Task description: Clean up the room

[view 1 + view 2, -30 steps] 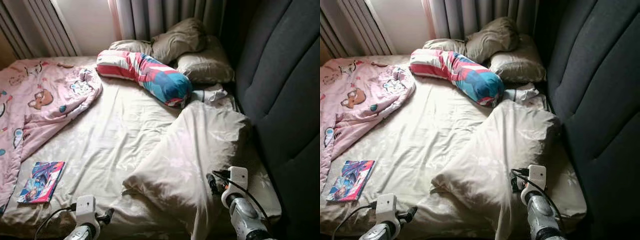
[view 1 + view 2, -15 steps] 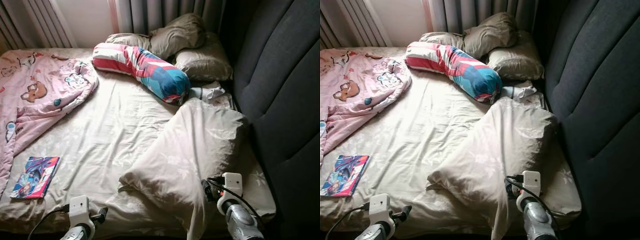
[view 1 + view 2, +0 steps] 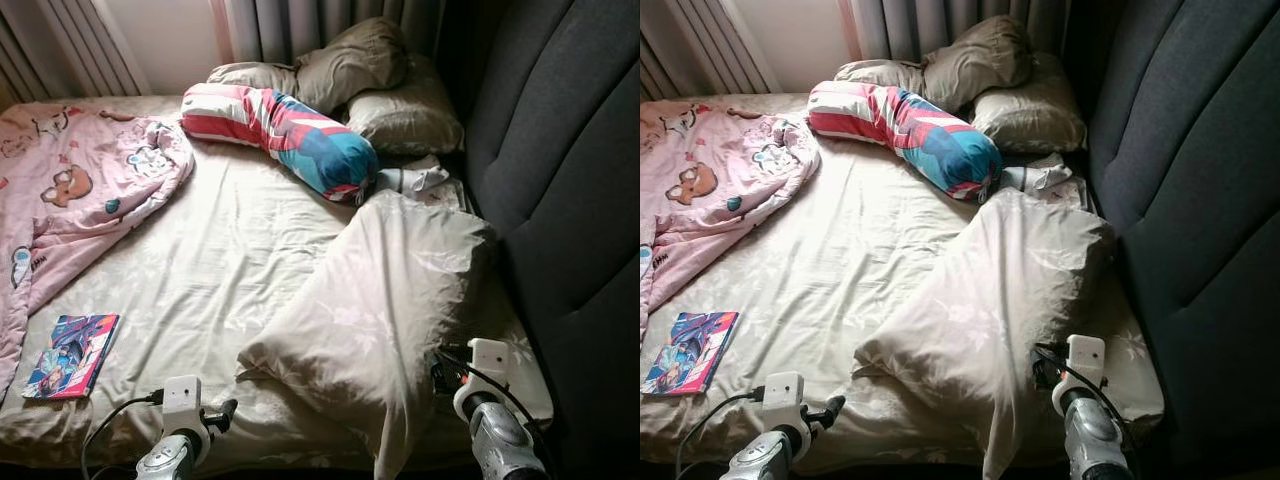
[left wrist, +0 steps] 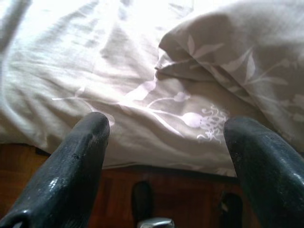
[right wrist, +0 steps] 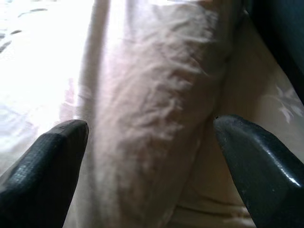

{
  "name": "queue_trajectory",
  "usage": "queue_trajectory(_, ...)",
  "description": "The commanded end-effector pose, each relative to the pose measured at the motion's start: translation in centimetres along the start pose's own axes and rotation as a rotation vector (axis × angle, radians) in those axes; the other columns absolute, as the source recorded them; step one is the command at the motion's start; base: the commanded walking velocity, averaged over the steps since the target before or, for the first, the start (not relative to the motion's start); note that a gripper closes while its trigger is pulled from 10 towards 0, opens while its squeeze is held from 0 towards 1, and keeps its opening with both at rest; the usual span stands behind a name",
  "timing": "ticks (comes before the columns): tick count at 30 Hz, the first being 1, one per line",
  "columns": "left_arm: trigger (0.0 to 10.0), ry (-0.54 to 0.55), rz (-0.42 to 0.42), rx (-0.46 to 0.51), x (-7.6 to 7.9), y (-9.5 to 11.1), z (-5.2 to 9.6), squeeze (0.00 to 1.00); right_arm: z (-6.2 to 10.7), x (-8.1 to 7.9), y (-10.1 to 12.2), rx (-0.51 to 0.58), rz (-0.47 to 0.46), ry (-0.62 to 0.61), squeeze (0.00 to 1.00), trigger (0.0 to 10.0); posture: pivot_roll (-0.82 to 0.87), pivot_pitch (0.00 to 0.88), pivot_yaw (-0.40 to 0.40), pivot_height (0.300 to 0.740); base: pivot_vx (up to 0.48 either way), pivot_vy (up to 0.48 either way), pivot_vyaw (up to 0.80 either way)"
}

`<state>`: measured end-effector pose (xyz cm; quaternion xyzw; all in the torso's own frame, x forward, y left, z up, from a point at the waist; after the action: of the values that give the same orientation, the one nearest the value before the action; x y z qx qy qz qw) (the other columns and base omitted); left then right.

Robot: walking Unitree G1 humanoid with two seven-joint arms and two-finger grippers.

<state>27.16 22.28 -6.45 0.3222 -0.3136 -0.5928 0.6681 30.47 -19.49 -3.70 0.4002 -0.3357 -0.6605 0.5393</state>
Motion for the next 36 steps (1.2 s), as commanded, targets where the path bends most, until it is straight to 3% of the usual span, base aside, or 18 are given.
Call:
queue_trajectory(1,10.0,0.007,0.012,-0.009,-0.4,0.0,0.0,0.00,0.2,0.2,-0.5,-0.028,0.015,0.011,0.00,10.0,-0.05,0.048,-0.012,0.740,0.000,0.000,0.00)
queue_trajectory(7,10.0,0.012,0.026,-0.002,-0.6,0.3,0.0,0.00,0.6,1.6,-0.8,-0.029,-0.025,-0.017,0.00,10.0,-0.06,0.041,0.012,0.740,0.000,0.000,0.00)
queue_trajectory(13,10.0,0.012,0.028,0.008,-1.1,0.1,0.2,0.00,0.8,1.1,-1.8,-0.051,-0.047,-0.020,0.00,10.0,-0.05,0.075,0.016,0.740,0.000,0.000,0.00)
queue_trajectory(17,10.0,0.028,0.046,0.025,-1.6,-0.1,0.4,0.00,0.4,0.3,-1.5,-0.058,-0.042,0.002,0.00,10.0,-0.03,0.103,0.014,0.740,0.000,0.000,0.00)
queue_trajectory(22,10.0,0.030,0.047,0.019,-1.6,-0.3,0.5,0.00,0.6,0.3,-1.5,-0.029,-0.064,-0.004,0.00,10.0,-0.03,0.125,0.020,0.740,0.000,0.000,0.00)
queue_trajectory(36,10.0,0.044,0.059,0.032,-2.0,-1.2,1.1,0.00,0.6,-0.6,-1.5,-0.021,-0.034,0.046,0.00,10.0,0.01,0.162,-0.007,0.740,0.000,0.000,0.00)
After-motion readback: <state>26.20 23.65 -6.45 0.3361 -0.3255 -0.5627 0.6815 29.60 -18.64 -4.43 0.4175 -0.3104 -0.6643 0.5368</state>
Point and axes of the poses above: a point about 5 cm out from each wrist's last joint towards the gripper, its own z axis pointing back from the gripper into the wrist, its own y axis along the axis of the wrist's last joint, x = y × z, the point moved 4 cm from there along -z, pointing out of the wrist towards the gripper, and after that the axes turned 3 degrees about -z, right-handed, at the moved point
